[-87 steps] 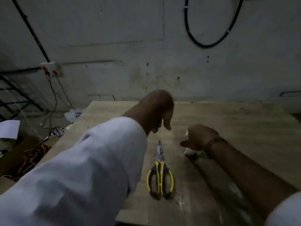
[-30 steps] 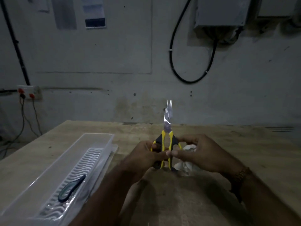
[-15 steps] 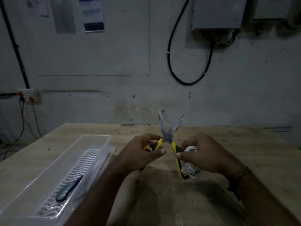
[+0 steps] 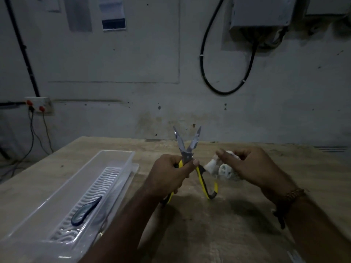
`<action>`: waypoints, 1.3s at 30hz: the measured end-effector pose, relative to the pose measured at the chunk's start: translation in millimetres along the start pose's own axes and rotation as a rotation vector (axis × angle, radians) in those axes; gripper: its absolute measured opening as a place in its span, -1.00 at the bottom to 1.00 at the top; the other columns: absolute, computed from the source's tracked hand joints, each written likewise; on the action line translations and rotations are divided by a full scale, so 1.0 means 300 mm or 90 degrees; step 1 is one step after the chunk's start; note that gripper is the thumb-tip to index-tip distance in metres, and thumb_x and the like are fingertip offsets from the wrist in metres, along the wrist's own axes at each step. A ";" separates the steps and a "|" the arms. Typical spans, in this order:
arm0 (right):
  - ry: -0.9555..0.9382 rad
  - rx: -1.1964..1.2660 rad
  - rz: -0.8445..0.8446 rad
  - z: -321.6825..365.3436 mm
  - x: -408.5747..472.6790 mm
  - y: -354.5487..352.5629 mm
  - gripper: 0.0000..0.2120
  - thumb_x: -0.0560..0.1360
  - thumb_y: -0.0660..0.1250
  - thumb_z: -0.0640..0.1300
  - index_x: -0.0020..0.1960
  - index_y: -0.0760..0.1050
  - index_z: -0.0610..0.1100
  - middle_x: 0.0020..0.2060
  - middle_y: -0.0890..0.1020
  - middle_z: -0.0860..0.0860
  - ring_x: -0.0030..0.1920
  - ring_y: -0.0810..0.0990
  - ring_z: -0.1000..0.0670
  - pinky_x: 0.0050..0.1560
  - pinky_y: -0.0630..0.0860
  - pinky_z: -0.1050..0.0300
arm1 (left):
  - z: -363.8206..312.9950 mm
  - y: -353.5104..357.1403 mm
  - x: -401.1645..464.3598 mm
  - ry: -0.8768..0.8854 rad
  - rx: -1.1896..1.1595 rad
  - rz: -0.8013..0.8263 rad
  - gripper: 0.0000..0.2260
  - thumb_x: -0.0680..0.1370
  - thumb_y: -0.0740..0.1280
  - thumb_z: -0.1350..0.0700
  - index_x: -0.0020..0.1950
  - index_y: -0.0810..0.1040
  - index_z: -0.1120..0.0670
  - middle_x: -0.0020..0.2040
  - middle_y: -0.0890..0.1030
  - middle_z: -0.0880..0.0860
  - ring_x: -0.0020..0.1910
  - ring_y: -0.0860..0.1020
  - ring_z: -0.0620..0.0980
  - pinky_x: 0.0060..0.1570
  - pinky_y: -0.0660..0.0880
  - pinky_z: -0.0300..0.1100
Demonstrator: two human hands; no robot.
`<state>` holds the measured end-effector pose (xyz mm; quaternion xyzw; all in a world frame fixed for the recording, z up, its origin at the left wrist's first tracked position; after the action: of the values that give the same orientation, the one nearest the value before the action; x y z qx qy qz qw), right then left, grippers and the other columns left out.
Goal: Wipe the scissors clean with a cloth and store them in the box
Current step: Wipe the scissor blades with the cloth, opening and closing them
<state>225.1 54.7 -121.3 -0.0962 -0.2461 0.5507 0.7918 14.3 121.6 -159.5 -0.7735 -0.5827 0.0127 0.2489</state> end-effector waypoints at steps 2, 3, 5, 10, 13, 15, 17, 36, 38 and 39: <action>0.041 0.043 -0.021 -0.032 0.004 -0.018 -0.72 0.46 0.52 0.06 -0.10 0.76 -0.17 -0.30 0.78 0.00 -0.37 0.70 0.16 -0.41 0.54 0.33 | 0.008 0.005 0.001 -0.017 -0.011 0.018 -0.59 0.58 0.44 -0.17 -0.32 0.61 0.10 -0.49 0.55 0.00 -0.54 0.48 -0.04 -0.46 0.50 -0.14; 0.061 0.058 -0.034 -0.048 0.005 -0.023 -0.70 0.46 0.54 0.01 -0.12 0.74 -0.26 -0.33 0.76 -0.03 -0.44 0.66 0.19 -0.46 0.50 0.36 | 0.011 0.012 0.001 -0.023 -0.008 0.032 -0.58 0.58 0.43 -0.18 -0.32 0.61 0.11 -0.49 0.55 -0.01 -0.55 0.48 -0.06 -0.45 0.49 -0.15; 0.082 0.057 -0.108 -0.066 0.003 -0.051 -0.62 0.46 0.55 0.01 -0.19 0.68 -0.35 -0.39 0.68 -0.07 -0.50 0.56 0.19 -0.50 0.45 0.32 | 0.015 0.030 -0.001 -0.035 -0.025 0.065 -0.55 0.58 0.42 -0.19 -0.26 0.62 0.17 -0.48 0.53 0.00 -0.56 0.45 -0.07 -0.43 0.47 -0.14; 0.004 -0.129 -0.354 0.026 -0.064 -0.128 -0.57 0.43 0.50 0.21 -0.20 0.56 -0.18 -0.36 0.57 0.04 -0.33 0.55 0.02 -0.41 0.29 0.23 | 0.005 0.070 -0.008 -0.043 -0.046 0.128 -0.60 0.57 0.43 -0.19 -0.24 0.58 0.11 -0.45 0.48 0.02 -0.56 0.43 -0.07 -0.44 0.45 -0.14; -0.023 -0.128 -0.338 0.076 -0.097 -0.068 -0.58 0.44 0.49 0.21 -0.21 0.51 -0.15 -0.38 0.54 0.08 -0.39 0.47 0.15 -0.49 0.26 0.23 | 0.002 0.088 -0.015 -0.053 -0.044 0.143 -0.60 0.57 0.43 -0.17 -0.31 0.52 0.08 -0.47 0.46 0.00 -0.58 0.41 -0.08 -0.49 0.42 -0.20; -0.030 -0.084 -0.300 0.079 -0.092 -0.026 -0.63 0.47 0.48 0.17 -0.20 0.56 -0.14 -0.37 0.59 0.08 -0.44 0.50 0.17 -0.55 0.31 0.38 | 0.000 0.094 -0.018 -0.057 -0.052 0.150 -0.61 0.58 0.43 -0.15 -0.29 0.52 0.10 -0.47 0.44 0.02 -0.58 0.39 -0.07 -0.52 0.39 -0.23; -0.020 0.009 -0.248 0.055 -0.076 0.015 -0.67 0.51 0.46 0.14 -0.14 0.65 -0.14 -0.34 0.69 0.05 -0.40 0.64 0.13 -0.50 0.45 0.40 | -0.001 0.100 -0.021 -0.059 -0.058 0.163 -0.62 0.59 0.42 -0.13 -0.26 0.53 0.12 -0.46 0.44 0.04 -0.57 0.38 -0.06 -0.53 0.38 -0.23; 0.144 0.358 0.178 -0.005 -0.055 0.179 -0.77 0.55 0.37 -0.14 0.09 0.69 -0.25 0.02 0.76 -0.20 0.03 0.72 -0.15 0.24 0.58 -0.08 | -0.033 0.142 -0.077 -0.092 -0.126 0.296 -0.72 0.69 0.30 -0.03 -0.10 0.53 0.14 -0.42 0.36 -0.05 -0.52 0.28 -0.16 -0.50 0.27 -0.25; 0.161 0.323 0.122 -0.020 -0.055 0.182 -0.80 0.56 0.39 -0.13 0.08 0.72 -0.20 0.01 0.77 -0.18 0.00 0.72 -0.13 0.20 0.60 -0.10 | -0.039 0.155 -0.089 -0.101 -0.139 0.310 -0.70 0.70 0.29 -0.01 -0.18 0.55 0.07 -0.43 0.36 -0.09 -0.52 0.29 -0.19 -0.48 0.26 -0.24; 0.167 0.327 0.094 -0.021 -0.058 0.183 -0.81 0.55 0.40 -0.15 0.06 0.73 -0.21 -0.03 0.78 -0.19 -0.06 0.74 -0.12 0.12 0.64 -0.07 | -0.044 0.160 -0.094 -0.103 -0.143 0.314 -0.67 0.71 0.28 0.00 -0.25 0.56 0.01 -0.44 0.36 -0.11 -0.52 0.29 -0.20 -0.48 0.25 -0.25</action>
<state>178.2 60.1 -154.9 0.0190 0.0133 0.6340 0.7730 52.5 81.5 -174.8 -0.9110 -0.3928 0.0698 0.1041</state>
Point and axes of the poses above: each hand's wrist, its own x-axis towards the middle knuckle, its own y-axis out of the palm, z = x × y, the point moved 10 cm from there along x, towards the middle knuckle
